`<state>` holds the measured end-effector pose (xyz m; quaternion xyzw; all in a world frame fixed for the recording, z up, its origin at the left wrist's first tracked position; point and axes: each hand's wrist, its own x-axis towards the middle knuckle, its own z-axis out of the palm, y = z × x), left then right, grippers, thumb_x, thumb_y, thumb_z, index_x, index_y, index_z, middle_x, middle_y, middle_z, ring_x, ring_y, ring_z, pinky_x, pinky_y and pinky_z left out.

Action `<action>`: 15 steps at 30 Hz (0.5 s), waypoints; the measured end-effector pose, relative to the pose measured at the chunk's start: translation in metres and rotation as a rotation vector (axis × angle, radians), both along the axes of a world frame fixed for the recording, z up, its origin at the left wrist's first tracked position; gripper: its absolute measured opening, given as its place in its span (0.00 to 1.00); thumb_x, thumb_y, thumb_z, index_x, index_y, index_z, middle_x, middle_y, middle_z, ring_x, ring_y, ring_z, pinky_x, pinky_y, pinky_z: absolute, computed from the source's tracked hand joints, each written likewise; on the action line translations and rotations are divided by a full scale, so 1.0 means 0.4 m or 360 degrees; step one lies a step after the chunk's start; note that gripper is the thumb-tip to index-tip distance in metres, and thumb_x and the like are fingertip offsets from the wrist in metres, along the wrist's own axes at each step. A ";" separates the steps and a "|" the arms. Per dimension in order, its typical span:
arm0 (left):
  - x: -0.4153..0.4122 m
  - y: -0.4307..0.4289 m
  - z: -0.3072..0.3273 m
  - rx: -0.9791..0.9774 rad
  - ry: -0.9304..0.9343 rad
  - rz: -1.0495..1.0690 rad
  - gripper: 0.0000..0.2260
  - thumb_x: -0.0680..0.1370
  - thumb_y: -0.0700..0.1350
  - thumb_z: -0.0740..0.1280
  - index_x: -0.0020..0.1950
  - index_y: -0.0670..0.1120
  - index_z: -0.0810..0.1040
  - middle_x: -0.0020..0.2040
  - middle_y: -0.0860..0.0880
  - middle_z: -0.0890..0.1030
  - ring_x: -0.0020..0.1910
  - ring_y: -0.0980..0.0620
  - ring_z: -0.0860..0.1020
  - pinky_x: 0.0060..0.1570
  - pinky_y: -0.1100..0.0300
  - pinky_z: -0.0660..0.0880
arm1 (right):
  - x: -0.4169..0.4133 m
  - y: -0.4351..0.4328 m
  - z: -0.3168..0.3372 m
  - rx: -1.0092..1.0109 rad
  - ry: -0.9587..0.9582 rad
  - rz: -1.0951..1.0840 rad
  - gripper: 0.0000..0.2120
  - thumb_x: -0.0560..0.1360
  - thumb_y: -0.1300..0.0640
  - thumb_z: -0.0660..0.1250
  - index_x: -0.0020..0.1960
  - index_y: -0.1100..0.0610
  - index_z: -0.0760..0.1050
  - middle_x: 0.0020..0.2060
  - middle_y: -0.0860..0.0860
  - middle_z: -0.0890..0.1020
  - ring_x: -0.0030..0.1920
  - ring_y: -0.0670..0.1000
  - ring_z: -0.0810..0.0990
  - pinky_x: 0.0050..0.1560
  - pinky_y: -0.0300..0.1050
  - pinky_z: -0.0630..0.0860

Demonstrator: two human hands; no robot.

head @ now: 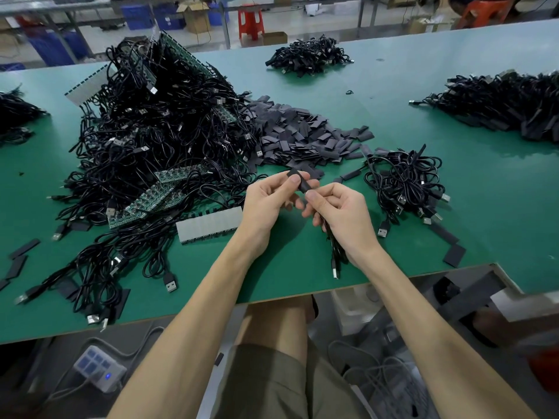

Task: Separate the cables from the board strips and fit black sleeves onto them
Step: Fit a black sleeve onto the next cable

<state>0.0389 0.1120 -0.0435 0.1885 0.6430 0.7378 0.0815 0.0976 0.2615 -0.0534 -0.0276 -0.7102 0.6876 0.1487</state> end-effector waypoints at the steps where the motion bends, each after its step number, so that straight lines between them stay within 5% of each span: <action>1: -0.002 -0.001 0.002 0.0078 -0.0037 0.0015 0.10 0.83 0.45 0.67 0.57 0.41 0.84 0.54 0.41 0.86 0.35 0.51 0.76 0.45 0.53 0.72 | 0.000 -0.003 0.001 -0.0007 0.0011 0.0025 0.07 0.81 0.56 0.71 0.48 0.60 0.79 0.37 0.52 0.87 0.32 0.48 0.79 0.34 0.39 0.74; 4: -0.015 -0.011 0.008 0.0427 -0.0221 0.0050 0.07 0.83 0.43 0.67 0.55 0.45 0.84 0.58 0.44 0.85 0.31 0.55 0.75 0.39 0.63 0.76 | -0.001 -0.006 0.003 0.0049 0.0000 0.0039 0.04 0.80 0.52 0.72 0.49 0.52 0.81 0.39 0.47 0.86 0.37 0.45 0.81 0.35 0.37 0.73; 7: -0.021 -0.016 0.011 0.0546 -0.0285 0.0066 0.07 0.83 0.45 0.66 0.56 0.47 0.84 0.58 0.46 0.85 0.32 0.55 0.75 0.38 0.64 0.74 | 0.000 -0.007 0.001 0.0281 -0.0040 0.0140 0.08 0.80 0.51 0.71 0.45 0.53 0.80 0.29 0.40 0.78 0.29 0.40 0.73 0.34 0.32 0.68; 12: -0.003 0.010 -0.002 0.0042 -0.0134 0.0044 0.13 0.82 0.49 0.69 0.63 0.45 0.83 0.51 0.43 0.81 0.44 0.46 0.72 0.46 0.50 0.69 | 0.003 -0.013 0.009 0.0218 -0.0039 0.0099 0.11 0.81 0.54 0.70 0.41 0.56 0.78 0.28 0.40 0.76 0.29 0.41 0.70 0.34 0.38 0.66; 15: 0.006 0.014 -0.002 -0.0181 0.0041 -0.0044 0.12 0.82 0.49 0.69 0.62 0.46 0.84 0.48 0.39 0.84 0.42 0.53 0.76 0.42 0.59 0.71 | 0.001 -0.004 0.012 -0.0062 -0.0013 -0.0116 0.11 0.83 0.54 0.67 0.44 0.58 0.76 0.29 0.43 0.76 0.32 0.45 0.72 0.30 0.39 0.69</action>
